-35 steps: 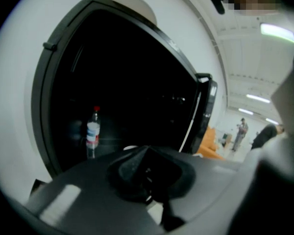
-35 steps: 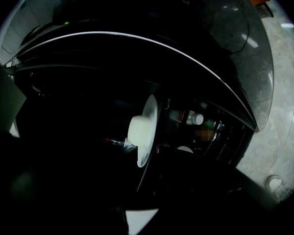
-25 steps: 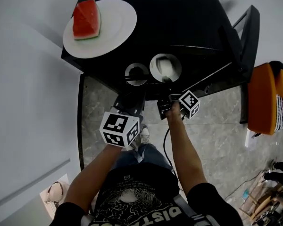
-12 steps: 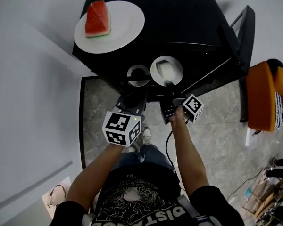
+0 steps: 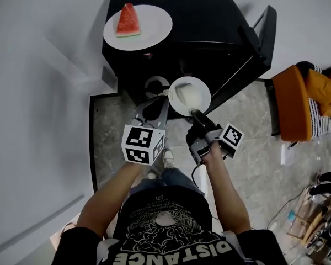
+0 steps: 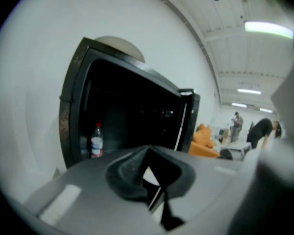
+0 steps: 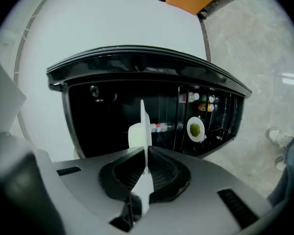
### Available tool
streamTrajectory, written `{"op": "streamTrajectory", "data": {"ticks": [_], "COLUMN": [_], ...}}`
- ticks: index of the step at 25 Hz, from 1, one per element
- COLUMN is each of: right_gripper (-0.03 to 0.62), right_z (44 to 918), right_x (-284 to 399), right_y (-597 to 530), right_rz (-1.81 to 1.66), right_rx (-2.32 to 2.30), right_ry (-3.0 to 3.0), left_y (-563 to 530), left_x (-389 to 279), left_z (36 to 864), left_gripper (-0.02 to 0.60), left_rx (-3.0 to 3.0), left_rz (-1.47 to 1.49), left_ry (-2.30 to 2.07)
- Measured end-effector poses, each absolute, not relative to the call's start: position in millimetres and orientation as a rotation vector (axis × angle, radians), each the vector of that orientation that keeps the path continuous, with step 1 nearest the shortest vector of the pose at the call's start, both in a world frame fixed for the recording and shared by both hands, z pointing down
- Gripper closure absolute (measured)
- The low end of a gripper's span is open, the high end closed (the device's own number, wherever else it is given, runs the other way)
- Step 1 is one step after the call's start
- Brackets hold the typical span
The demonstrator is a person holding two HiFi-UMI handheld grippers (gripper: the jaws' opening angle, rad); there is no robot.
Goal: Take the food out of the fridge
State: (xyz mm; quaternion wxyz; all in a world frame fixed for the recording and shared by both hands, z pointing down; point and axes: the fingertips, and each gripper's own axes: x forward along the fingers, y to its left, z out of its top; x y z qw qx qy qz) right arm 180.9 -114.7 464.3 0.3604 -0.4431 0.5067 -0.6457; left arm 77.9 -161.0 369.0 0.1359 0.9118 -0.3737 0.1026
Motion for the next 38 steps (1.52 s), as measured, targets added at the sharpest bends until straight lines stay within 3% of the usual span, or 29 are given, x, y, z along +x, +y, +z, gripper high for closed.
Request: {"op": "streamTrajectory", "data": {"ticks": [18, 29, 38], "right_gripper": [0.582, 0.582, 0.58], "right_z": [262, 199, 210], "right_x": [200, 199, 213], "right_y": [-46, -88, -178], "right_rz": [-1.604, -1.501, -1.527], "right_rx": [-1.059, -1.048, -1.04], "right_ry": [1.472, 1.563, 1.48], "left_y": [-136, -123, -142], "left_x": [92, 76, 75], "left_z": [311, 315, 313], "left_gripper": [0.578, 0.578, 0.578], "left_rx": [2.715, 2.716, 2.687], "left_rz": [0.218, 0.154, 0.16], "left_ry": [-0.999, -0.995, -1.041]}}
